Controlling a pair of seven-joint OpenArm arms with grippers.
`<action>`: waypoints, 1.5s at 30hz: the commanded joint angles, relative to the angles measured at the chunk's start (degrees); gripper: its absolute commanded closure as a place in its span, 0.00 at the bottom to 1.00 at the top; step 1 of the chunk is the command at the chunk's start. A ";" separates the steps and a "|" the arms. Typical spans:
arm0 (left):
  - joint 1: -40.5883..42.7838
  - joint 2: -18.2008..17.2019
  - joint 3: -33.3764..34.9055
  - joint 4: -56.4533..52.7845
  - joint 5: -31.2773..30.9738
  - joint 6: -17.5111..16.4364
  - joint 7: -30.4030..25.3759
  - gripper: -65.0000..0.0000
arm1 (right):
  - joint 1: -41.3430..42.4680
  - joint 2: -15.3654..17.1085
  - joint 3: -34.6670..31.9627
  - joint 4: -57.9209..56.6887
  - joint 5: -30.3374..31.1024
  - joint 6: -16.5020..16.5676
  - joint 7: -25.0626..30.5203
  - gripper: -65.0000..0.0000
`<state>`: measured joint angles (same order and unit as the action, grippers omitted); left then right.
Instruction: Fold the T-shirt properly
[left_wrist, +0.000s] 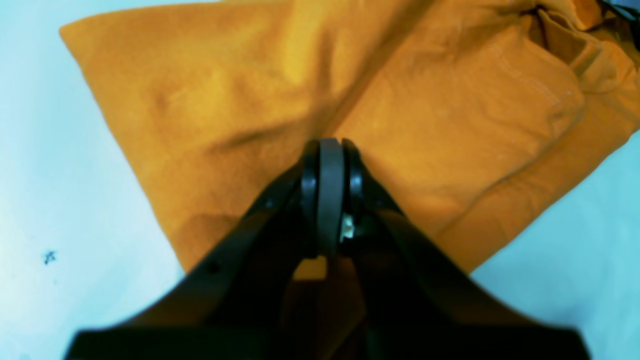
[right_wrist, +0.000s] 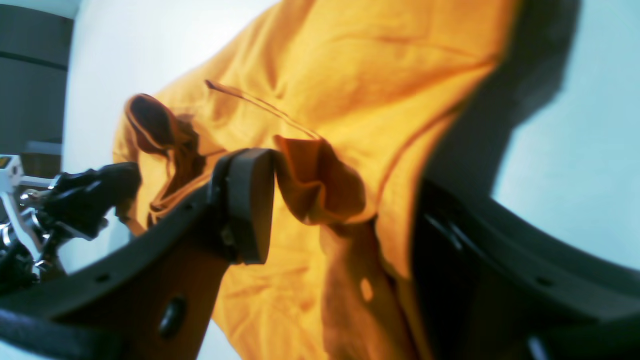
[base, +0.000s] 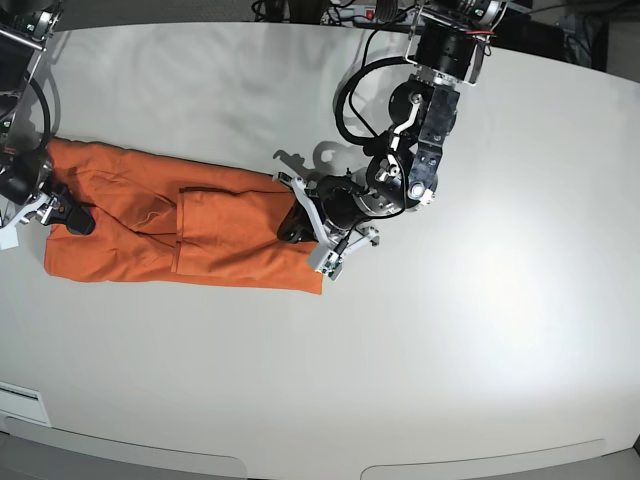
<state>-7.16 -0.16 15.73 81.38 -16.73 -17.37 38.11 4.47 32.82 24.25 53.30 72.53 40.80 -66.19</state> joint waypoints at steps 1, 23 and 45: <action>-0.22 -0.48 -0.15 0.04 2.73 1.33 3.54 1.00 | -0.04 0.22 -0.22 0.09 -3.69 -0.80 -2.95 0.47; -3.69 -0.48 -0.57 0.50 -5.16 -1.49 5.51 1.00 | 0.46 2.32 -0.31 1.42 -3.74 -0.80 -2.82 1.00; -2.62 -3.15 -18.38 9.49 -15.80 -4.50 17.46 1.00 | 1.03 14.45 -0.24 28.33 -15.87 -9.53 0.26 1.00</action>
<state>-8.60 -3.22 -2.50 89.95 -31.16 -21.52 56.69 4.47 45.52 23.44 80.88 55.79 30.85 -66.94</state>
